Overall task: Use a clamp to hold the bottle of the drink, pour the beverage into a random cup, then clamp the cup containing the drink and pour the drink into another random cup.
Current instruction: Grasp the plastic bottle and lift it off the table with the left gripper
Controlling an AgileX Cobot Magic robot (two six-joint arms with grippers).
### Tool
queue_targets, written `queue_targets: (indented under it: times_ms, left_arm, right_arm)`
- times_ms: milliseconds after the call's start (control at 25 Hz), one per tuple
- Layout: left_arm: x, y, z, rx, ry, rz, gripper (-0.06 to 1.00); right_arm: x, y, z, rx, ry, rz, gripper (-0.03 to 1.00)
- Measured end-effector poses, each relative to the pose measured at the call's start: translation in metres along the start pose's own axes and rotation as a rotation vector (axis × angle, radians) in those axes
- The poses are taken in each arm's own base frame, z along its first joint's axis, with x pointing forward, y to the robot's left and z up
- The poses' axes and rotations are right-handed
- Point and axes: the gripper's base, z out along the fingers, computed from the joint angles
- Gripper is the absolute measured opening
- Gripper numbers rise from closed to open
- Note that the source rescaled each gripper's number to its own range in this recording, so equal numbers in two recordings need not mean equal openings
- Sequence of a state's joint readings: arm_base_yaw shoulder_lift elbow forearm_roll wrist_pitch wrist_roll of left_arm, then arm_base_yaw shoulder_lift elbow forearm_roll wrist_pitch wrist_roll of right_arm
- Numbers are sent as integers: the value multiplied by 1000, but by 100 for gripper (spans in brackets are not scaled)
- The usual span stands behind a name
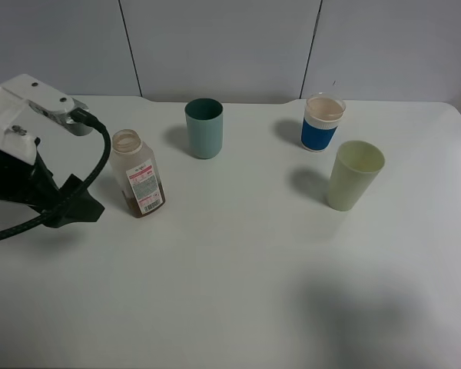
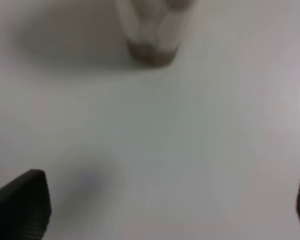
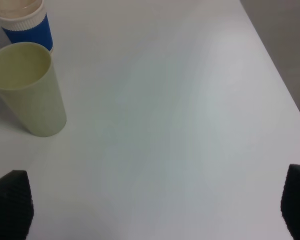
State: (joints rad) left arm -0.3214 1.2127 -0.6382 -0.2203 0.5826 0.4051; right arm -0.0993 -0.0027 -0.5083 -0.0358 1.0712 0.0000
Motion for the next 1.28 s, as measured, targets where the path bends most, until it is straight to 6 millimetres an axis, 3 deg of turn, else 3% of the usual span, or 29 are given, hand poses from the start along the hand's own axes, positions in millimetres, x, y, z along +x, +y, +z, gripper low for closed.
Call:
queue_targets:
  times_ms: [120,400,840,1280]
  left_arm:
    - [0,-3,15,-20,-46,26,100]
    - [23,-7,40,-88,-160,47,100]
    - [43,-5,49,-190,-344,65,100]
    - [41,-8,74,-144,-429,16,100]
  right_arm:
    - [0,0,0,0,0,0,99]
    - [0,0,0,0,0,0,99]
    - [0,0,0,0,0,0,99]
    - [0,0,0,0,0,0,99]
